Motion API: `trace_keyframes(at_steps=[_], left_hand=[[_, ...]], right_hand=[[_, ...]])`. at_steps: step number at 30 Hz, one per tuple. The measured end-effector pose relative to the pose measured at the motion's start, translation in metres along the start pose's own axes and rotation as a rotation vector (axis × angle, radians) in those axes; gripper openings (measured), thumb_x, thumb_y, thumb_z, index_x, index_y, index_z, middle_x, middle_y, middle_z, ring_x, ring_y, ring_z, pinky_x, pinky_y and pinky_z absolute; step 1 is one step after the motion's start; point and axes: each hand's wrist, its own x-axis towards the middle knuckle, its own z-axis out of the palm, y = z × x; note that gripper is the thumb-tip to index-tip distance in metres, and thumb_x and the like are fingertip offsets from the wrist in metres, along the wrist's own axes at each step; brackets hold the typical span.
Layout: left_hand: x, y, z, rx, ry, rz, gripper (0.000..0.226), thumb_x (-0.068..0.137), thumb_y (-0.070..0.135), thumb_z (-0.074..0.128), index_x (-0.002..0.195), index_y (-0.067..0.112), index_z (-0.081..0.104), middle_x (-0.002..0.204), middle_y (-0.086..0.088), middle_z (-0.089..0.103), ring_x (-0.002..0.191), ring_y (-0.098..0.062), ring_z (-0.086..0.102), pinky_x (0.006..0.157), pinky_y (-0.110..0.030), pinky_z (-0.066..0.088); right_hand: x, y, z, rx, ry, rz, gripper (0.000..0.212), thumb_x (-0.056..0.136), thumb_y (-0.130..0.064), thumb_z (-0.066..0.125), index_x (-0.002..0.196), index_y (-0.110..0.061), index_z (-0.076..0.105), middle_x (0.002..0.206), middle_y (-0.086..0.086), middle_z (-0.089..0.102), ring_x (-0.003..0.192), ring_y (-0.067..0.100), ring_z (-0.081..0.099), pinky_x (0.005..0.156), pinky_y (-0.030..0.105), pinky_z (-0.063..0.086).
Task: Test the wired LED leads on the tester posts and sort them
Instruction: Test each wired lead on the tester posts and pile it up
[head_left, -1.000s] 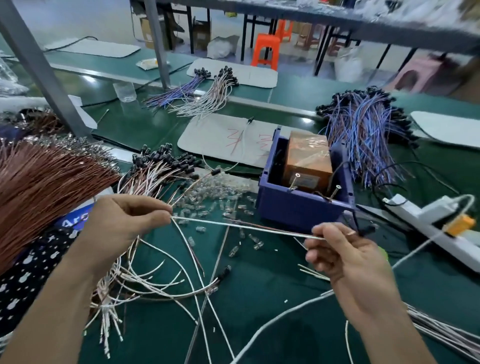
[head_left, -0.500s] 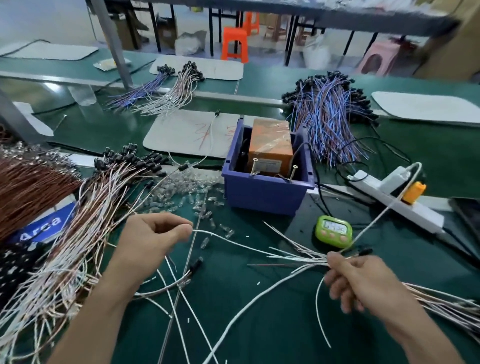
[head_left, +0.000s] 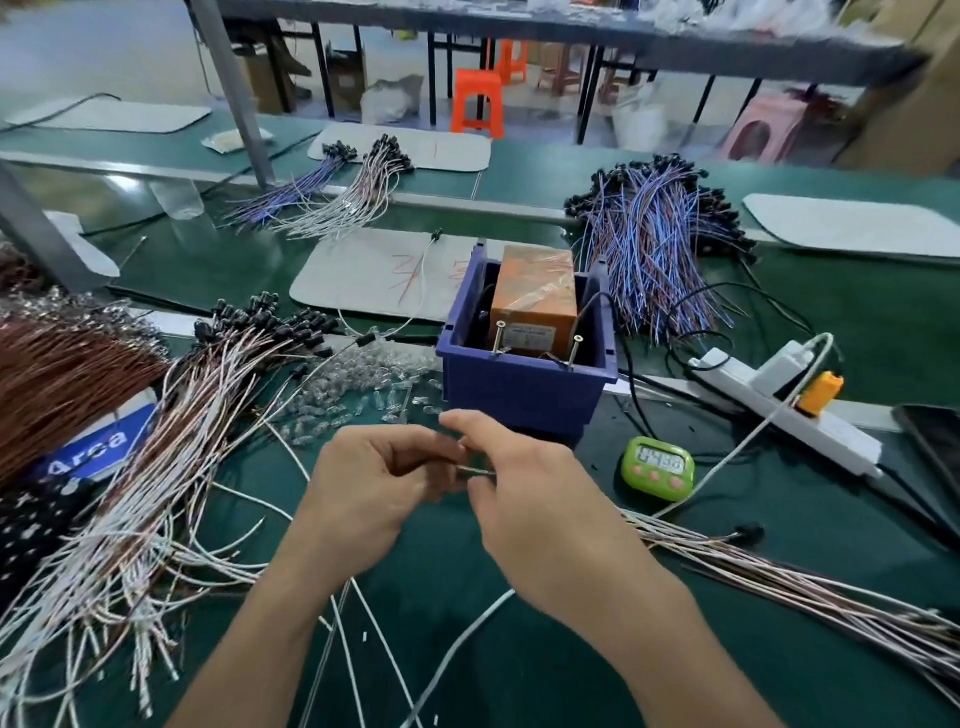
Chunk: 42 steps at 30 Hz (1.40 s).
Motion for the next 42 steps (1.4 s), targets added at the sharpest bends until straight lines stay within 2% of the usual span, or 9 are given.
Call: trace_keyframes(at_steps=[3, 6, 16, 21, 23, 25, 29, 37, 42], left_hand=[[-0.001, -0.004, -0.001, 0.097, 0.125, 0.03, 0.031, 0.074, 0.002, 0.087, 0.079, 0.033, 0.083, 0.074, -0.001, 0.078, 0.066, -0.013, 0.074, 0.066, -0.023, 0.059], [-0.004, -0.004, 0.001, 0.063, 0.126, 0.053, 0.027, 0.074, 0.006, 0.089, 0.078, 0.032, 0.083, 0.073, -0.002, 0.078, 0.065, -0.017, 0.075, 0.064, -0.023, 0.059], [0.003, 0.0, 0.025, 0.14, 0.105, 0.21, 0.021, 0.083, 0.015, 0.082, 0.079, 0.035, 0.08, 0.068, 0.004, 0.074, 0.057, -0.01, 0.068, 0.059, -0.016, 0.051], [0.012, -0.009, 0.027, 0.148, 0.217, 0.171, 0.024, 0.086, 0.013, 0.08, 0.078, 0.035, 0.078, 0.069, 0.005, 0.073, 0.062, -0.012, 0.068, 0.066, -0.027, 0.058], [0.015, -0.014, 0.031, 0.408, 0.137, 0.172, 0.019, 0.081, 0.021, 0.084, 0.086, 0.038, 0.078, 0.079, 0.017, 0.075, 0.073, -0.002, 0.068, 0.074, -0.02, 0.054], [0.015, -0.016, 0.04, 0.652, -0.072, 0.214, 0.035, 0.078, 0.033, 0.084, 0.112, 0.041, 0.076, 0.104, 0.024, 0.073, 0.097, 0.003, 0.065, 0.09, -0.02, 0.051], [0.023, -0.025, 0.059, 0.902, -0.393, 0.302, 0.046, 0.086, 0.028, 0.073, 0.131, 0.036, 0.068, 0.13, 0.021, 0.062, 0.121, -0.004, 0.051, 0.105, -0.027, 0.042], [0.024, -0.04, 0.066, 0.836, -0.251, 0.229, 0.015, 0.09, 0.024, 0.07, 0.097, 0.034, 0.079, 0.094, 0.014, 0.069, 0.094, -0.009, 0.058, 0.089, -0.033, 0.048], [0.021, -0.036, 0.06, 0.415, -0.101, 0.074, 0.02, 0.086, 0.018, 0.08, 0.086, 0.039, 0.08, 0.082, 0.023, 0.072, 0.082, 0.001, 0.066, 0.071, -0.008, 0.044]], right_hand=[[0.004, 0.002, 0.001, -0.016, 0.08, 0.003, 0.028, 0.098, -0.018, 0.055, 0.114, -0.04, 0.056, 0.091, -0.007, 0.069, 0.071, 0.014, 0.058, 0.066, 0.037, 0.053], [0.005, 0.01, -0.001, -0.046, 0.148, -0.009, 0.009, 0.097, -0.026, 0.061, 0.095, -0.033, 0.067, 0.075, -0.008, 0.065, 0.068, 0.012, 0.056, 0.065, 0.036, 0.051], [0.0, 0.039, -0.001, 0.408, 0.286, 0.036, 0.018, 0.094, -0.019, 0.067, 0.08, -0.027, 0.072, 0.061, -0.004, 0.062, 0.057, 0.014, 0.055, 0.057, 0.037, 0.048], [0.001, 0.043, -0.006, 0.539, 0.359, 0.045, 0.02, 0.097, -0.018, 0.065, 0.08, -0.026, 0.07, 0.055, -0.005, 0.058, 0.049, 0.005, 0.044, 0.047, 0.021, 0.037], [0.006, 0.045, -0.01, 0.607, 0.406, 0.052, 0.02, 0.098, -0.016, 0.065, 0.081, -0.026, 0.071, 0.054, -0.005, 0.057, 0.049, 0.006, 0.044, 0.047, 0.021, 0.037], [0.011, 0.045, -0.012, 0.667, 0.407, 0.05, 0.021, 0.099, -0.013, 0.063, 0.083, -0.026, 0.071, 0.055, -0.005, 0.057, 0.052, 0.009, 0.047, 0.051, 0.024, 0.04], [0.016, 0.048, -0.009, 0.751, 0.392, 0.054, 0.02, 0.097, -0.014, 0.061, 0.085, -0.025, 0.072, 0.056, -0.003, 0.057, 0.055, 0.011, 0.049, 0.054, 0.026, 0.044], [0.018, 0.059, -0.008, 0.782, 0.384, 0.079, 0.014, 0.087, -0.028, 0.06, 0.082, -0.028, 0.074, 0.058, -0.001, 0.059, 0.057, 0.014, 0.05, 0.06, 0.037, 0.044], [0.016, 0.065, -0.009, 0.747, 0.34, 0.076, 0.017, 0.091, -0.027, 0.059, 0.082, -0.03, 0.073, 0.063, -0.002, 0.065, 0.06, 0.013, 0.055, 0.062, 0.036, 0.047]])
